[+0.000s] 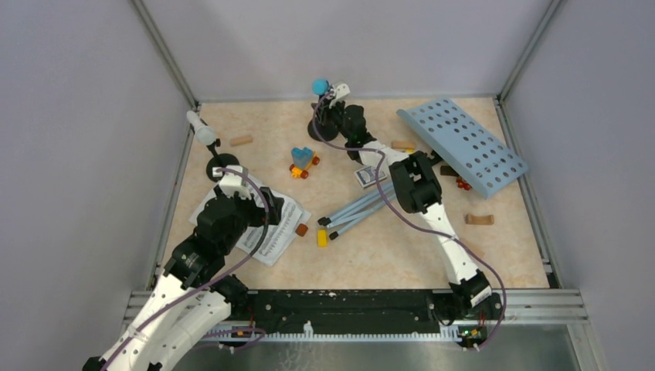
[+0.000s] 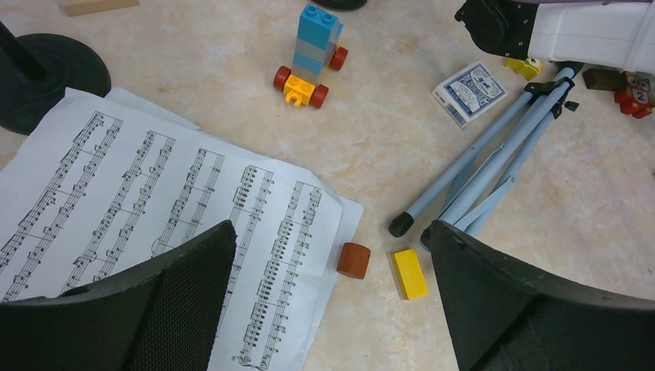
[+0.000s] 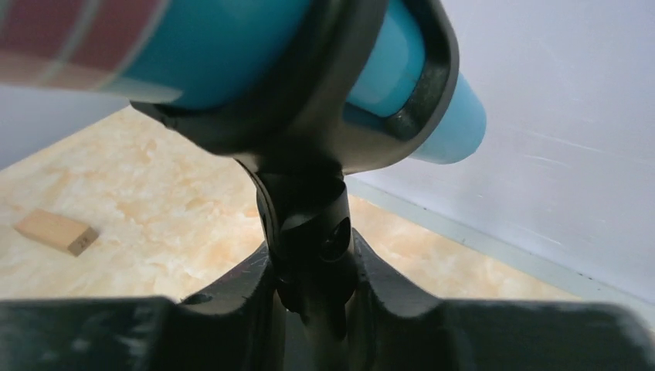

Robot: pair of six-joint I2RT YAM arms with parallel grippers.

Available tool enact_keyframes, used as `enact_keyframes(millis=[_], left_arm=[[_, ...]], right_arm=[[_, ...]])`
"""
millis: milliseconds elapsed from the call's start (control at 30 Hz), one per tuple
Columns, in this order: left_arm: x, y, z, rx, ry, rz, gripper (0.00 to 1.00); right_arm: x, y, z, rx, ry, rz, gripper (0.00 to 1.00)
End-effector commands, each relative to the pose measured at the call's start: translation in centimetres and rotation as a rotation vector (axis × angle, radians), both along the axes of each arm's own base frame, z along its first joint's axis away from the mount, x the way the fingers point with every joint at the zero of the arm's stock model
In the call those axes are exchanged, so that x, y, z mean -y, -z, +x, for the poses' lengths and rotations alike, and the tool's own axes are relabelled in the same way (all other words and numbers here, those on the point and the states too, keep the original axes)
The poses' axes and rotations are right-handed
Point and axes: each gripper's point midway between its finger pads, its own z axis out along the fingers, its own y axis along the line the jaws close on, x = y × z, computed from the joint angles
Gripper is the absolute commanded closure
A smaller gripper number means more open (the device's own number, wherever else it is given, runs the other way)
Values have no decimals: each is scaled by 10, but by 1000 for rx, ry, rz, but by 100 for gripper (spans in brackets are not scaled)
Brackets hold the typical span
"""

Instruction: Pack up the instrument practice props

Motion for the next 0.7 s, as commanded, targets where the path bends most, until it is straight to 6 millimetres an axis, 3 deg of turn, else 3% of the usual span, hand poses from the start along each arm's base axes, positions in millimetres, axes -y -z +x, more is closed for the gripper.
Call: enact_keyframes(millis=[0, 100, 267, 367, 467, 633, 667], left_arm=[[0, -4, 5, 22, -19, -16, 1], [0, -4, 5, 21, -17, -17, 1], [1, -6, 4, 27, -10, -27, 1], [5, -9, 2, 35, 16, -37, 1], [7, -9, 1, 41, 30, -40, 1], [6, -8, 2, 39, 22, -33, 1], [5, -7, 3, 34, 17, -29, 1]], right_arm=[[-4, -62, -9, 161, -68, 42, 91], [-6, -100, -24, 237, -118, 44, 100], [3, -175, -63, 351, -182, 19, 100], [20, -212, -93, 408, -179, 20, 100], [40, -224, -128, 414, -186, -4, 100], [88, -235, -195, 395, -134, -10, 100], [101, -245, -215, 406, -115, -10, 100]])
